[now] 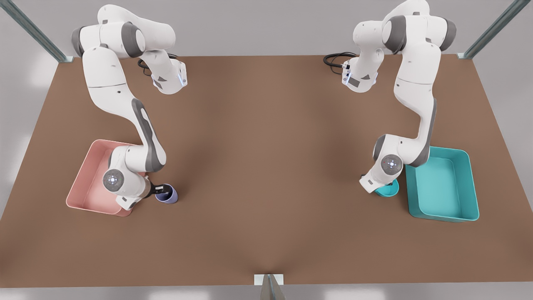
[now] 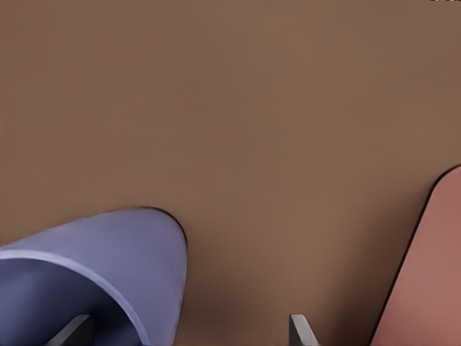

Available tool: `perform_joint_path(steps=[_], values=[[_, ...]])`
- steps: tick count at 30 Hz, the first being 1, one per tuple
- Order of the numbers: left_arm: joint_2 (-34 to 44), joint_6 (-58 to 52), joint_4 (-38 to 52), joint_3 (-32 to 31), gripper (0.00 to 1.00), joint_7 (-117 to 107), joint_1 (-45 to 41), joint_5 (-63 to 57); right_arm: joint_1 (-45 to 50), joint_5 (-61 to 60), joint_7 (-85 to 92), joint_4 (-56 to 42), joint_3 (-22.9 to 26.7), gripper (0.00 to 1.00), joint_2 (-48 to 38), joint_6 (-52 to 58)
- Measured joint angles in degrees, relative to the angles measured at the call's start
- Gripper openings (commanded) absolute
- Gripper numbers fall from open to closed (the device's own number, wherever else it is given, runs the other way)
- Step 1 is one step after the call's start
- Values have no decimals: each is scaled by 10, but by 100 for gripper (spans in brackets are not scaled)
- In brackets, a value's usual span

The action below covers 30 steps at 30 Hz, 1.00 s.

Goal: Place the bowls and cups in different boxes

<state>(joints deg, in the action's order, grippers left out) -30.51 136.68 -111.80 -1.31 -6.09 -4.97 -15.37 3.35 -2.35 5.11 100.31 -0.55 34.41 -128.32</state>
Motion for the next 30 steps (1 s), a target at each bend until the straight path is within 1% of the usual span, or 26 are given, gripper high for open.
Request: perform_joint_path(steps=[1, 2, 3, 4, 5, 6, 7, 10, 13, 17, 19, 22, 23, 24, 25, 26, 27, 28, 30], values=[[13, -11, 9, 0, 21, -3, -5, 10, 1, 0, 1, 0, 0, 93, 3, -2], [23, -27, 25, -1, 21, -6, -7, 18, 1, 0, 2, -1, -1, 72, 6, -3], [32, -50, 53, -1, 21, -9, -9, 23, 1, -1, 3, -1, -2, 58, 10, -4], [41, -80, 90, 0, 21, -11, -8, 26, 1, -2, 4, -2, -3, 48, 11, -5], [48, -117, 136, 0, 21, -13, -2, 29, 1, -3, 6, -3, -4, 41, 12, -6], [53, -155, 176, 1, 21, -14, 13, 31, 1, -6, 8, -4, -4, 31, 12, -6], [56, -189, 205, 1, 21, -13, 38, 31, 1, -10, 12, -6, -4, 23, 12, -5], [41, -256, 240, 2, 21, -10, 135, 31, 2, -10, 17, -8, -5, 21, 10, -4], [3, -277, 243, 12, 21, -3, 187, 33, -3, -7, 18, -20, -12, 21, -2, 0], [-40, -259, 207, 27, 21, 4, 208, 35, -15, -8, 25, -95, -15, 21, -42, 36], [-62, -243, 196, 29, 21, 7, 210, 37, -39, -7, 35, -107, -13, 21, -62, 52], [-90, -215, 193, 30, 21, 11, 219, 38, -92, -2, 51, -110, -9, 21, -69, 78], [-94, -207, 193, 30, 40, 13, 220, 38, -109, 2, 56, -116, -7, 21, -68, 86], [-94, -201, 193, 30, 75, 15, 221, 39, -129, 6, 63, -122, -5, 21, -65, 92], [-94, -195, 193, 30, 94, 17, 221, 41, -148, 8, 69, -127, -4, 21, -61, 97], [-93, -191, 194, 30, 100, 19, 221, 44, -159, 11, 76, -129, -3, 21, -55, 102], [-82, -191, 195, 30, 100, 24, 220, 49, -166, 12, 82, -129, -2, 21, -51, 106], [-46, -207, 197, 29, 100, 29, 211, 56, -171, 14, 87, -130, -1, 21, -43, 109], [57, -265, 203, 16, 100, 36, 172, 62, -179, 15, 98, -132, 0, 21, -19, 112]])
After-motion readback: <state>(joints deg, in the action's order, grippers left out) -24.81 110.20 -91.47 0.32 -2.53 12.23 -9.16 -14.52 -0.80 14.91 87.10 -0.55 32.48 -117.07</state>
